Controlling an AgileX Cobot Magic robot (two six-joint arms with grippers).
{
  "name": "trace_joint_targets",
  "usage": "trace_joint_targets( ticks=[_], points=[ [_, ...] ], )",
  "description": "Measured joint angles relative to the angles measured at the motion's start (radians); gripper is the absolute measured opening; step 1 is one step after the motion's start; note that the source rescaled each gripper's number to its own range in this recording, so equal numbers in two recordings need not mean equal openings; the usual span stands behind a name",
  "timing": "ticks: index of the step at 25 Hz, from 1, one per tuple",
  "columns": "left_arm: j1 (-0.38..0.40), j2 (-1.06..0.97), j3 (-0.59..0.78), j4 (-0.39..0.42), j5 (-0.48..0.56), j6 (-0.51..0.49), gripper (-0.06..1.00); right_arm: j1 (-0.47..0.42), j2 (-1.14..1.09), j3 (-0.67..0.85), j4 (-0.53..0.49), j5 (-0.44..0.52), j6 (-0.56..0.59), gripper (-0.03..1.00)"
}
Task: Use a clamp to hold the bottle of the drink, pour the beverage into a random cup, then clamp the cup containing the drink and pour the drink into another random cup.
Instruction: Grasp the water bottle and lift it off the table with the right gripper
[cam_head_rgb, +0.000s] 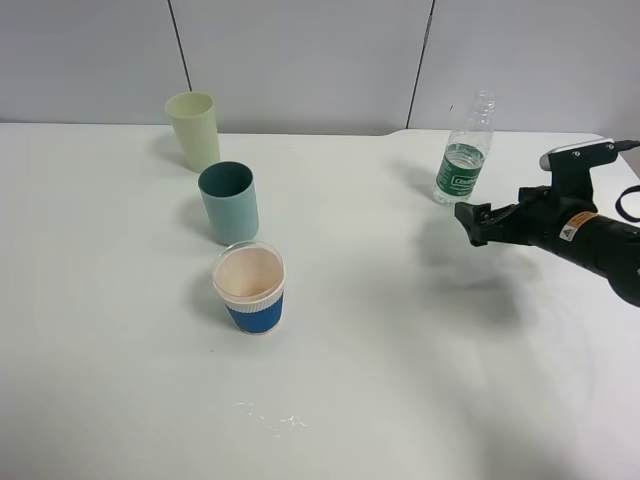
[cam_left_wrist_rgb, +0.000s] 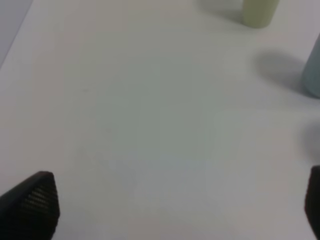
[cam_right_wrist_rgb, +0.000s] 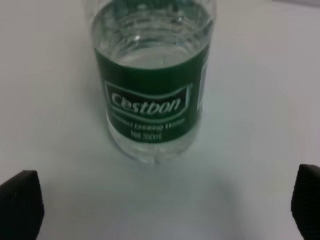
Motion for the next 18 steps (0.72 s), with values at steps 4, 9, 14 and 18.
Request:
trace_joint_targets(
  ticks=[4,9,14,18],
  points=[
    [0.0,0.0,0.0,0.0,0.0,0.0,1.0,0.0,0.042,0.0,0.074,-0.087,-0.001,0.99],
    [0.0,0.0,0.0,0.0,0.0,0.0,1.0,-0.001,0.086,-0.036,0.068,-0.108,0.004,0.99],
    [0.0,0.0,0.0,0.0,0.0,0.0,1.0,-0.001,0.116,-0.106,-0.004,-0.095,0.01,0.99],
    [0.0,0.0,0.0,0.0,0.0,0.0,1.0,-0.001,0.117,-0.165,-0.013,-0.046,0.01,0.99]
  ],
)
